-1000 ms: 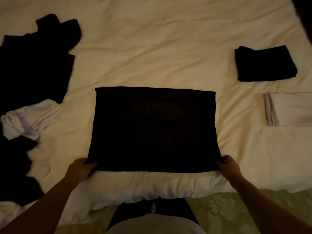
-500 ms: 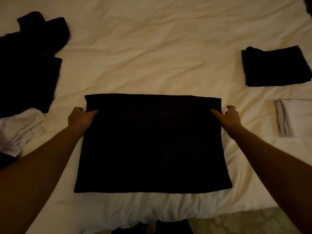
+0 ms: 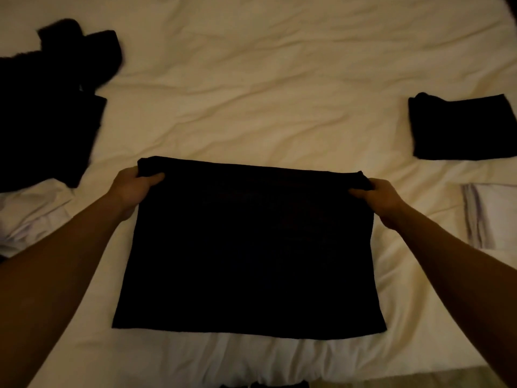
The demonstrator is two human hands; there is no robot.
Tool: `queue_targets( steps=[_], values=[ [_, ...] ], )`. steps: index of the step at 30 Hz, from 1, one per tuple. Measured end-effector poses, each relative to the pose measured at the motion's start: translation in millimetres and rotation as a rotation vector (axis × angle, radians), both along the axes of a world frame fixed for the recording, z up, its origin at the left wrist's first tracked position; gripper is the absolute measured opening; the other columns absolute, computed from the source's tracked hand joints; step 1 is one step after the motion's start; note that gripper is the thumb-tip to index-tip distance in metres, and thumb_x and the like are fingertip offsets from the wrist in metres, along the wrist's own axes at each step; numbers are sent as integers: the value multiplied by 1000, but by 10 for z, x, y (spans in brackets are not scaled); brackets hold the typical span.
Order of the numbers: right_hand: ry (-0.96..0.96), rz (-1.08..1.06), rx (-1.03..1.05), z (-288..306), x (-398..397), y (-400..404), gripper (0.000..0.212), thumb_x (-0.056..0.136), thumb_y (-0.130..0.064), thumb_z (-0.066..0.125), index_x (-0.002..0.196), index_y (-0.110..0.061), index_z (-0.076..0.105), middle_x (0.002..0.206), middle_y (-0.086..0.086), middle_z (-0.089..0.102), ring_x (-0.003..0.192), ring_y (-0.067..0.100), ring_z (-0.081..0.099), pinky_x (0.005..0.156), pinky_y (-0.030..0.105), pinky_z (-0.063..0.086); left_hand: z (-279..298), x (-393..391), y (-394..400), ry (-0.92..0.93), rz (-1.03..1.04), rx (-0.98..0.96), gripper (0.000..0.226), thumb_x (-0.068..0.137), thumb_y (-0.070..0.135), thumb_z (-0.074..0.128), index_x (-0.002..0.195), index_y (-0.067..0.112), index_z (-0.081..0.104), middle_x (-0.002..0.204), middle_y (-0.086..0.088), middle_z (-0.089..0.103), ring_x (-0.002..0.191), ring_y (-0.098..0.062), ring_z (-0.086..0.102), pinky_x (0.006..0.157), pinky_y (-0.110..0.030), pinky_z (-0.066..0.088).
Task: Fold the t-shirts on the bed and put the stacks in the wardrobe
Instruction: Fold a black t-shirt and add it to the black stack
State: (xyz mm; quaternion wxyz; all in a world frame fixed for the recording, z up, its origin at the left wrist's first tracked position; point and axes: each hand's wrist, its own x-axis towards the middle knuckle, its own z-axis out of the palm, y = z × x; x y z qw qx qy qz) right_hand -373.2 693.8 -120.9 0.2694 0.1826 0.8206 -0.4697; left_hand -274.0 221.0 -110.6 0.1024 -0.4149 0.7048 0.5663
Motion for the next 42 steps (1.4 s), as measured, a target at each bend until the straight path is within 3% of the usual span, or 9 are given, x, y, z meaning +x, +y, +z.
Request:
queue_targets(
  steps=[7, 10, 13, 16, 20, 23, 31, 37, 42],
  values=[
    [215, -61, -114, 455, 646, 61, 22, 94, -6, 62, 115, -10, 64, 97, 3, 69, 82, 12, 67, 67, 17, 56, 428, 591, 91, 230, -123, -59, 22, 95, 9, 62, 115, 18, 64, 108, -2, 66, 76, 5, 65, 71, -9, 51],
    [318, -40, -83, 576, 1174, 167, 12, 93, -7, 62, 105, -10, 64, 89, 2, 69, 72, 5, 67, 66, 16, 54, 485, 1042, 65, 273, -190, -94, 16, 94, 13, 65, 107, 23, 66, 111, -2, 66, 94, -9, 64, 94, -26, 48],
    [387, -13, -33, 513, 1789, 359, 7, 92, -5, 64, 98, -7, 65, 86, 5, 69, 71, 3, 66, 69, 18, 53, 368, 1622, 114, 284, -239, -296, 19, 91, 13, 69, 110, 13, 64, 112, -5, 63, 106, -18, 56, 92, -24, 40],
    [367, 62, 12, 286, 2346, 581, 16, 91, 3, 60, 101, -9, 66, 100, 14, 68, 89, 12, 65, 77, 15, 51, 135, 2220, 85, 298, -418, -413, 40, 83, -5, 73, 95, 32, 64, 116, -12, 57, 107, -23, 54, 84, -19, 44],
    [296, 262, 257, -91, 2792, 768, 41, 89, 11, 58, 117, -18, 61, 127, 22, 55, 117, 32, 55, 99, 31, 45, -209, 2728, 6, 126, -734, -535, 47, 68, 2, 85, 98, 30, 64, 127, -24, 53, 112, -47, 57, 95, -46, 45],
    [209, 300, 366, -227, 2938, 777, 56, 87, 14, 54, 138, -7, 51, 139, 26, 44, 126, 44, 47, 109, 50, 39, -256, 2834, 103, 82, -700, -588, 56, 68, 43, 63, 115, 14, 67, 138, -24, 49, 119, -48, 53, 101, -53, 44],
    [763, 380, 643, -123, 2806, -40, 36, 90, -23, 49, 114, -3, 66, 116, 22, 60, 101, 42, 57, 82, 51, 52, -219, 2455, 1145, 251, -593, -923, 65, 93, 53, 36, 134, 7, 57, 138, -17, 53, 128, -40, 47, 101, -54, 42],
    [748, 643, 600, -356, 2484, -832, 50, 92, -40, 38, 125, -11, 62, 127, 20, 57, 114, 40, 56, 87, 49, 51, -420, 1965, 1752, 309, -792, -1001, 60, 95, 48, 38, 143, 14, 50, 149, -15, 46, 138, -37, 40, 108, -52, 37],
    [599, 232, 706, -338, 2248, -372, 47, 94, -37, 54, 129, -4, 55, 127, 23, 55, 114, 41, 52, 91, 51, 44, -428, 2016, 1079, 56, -229, -925, 62, 93, 34, 61, 142, 2, 42, 143, -26, 43, 128, -46, 42, 100, -57, 36]
  ],
)
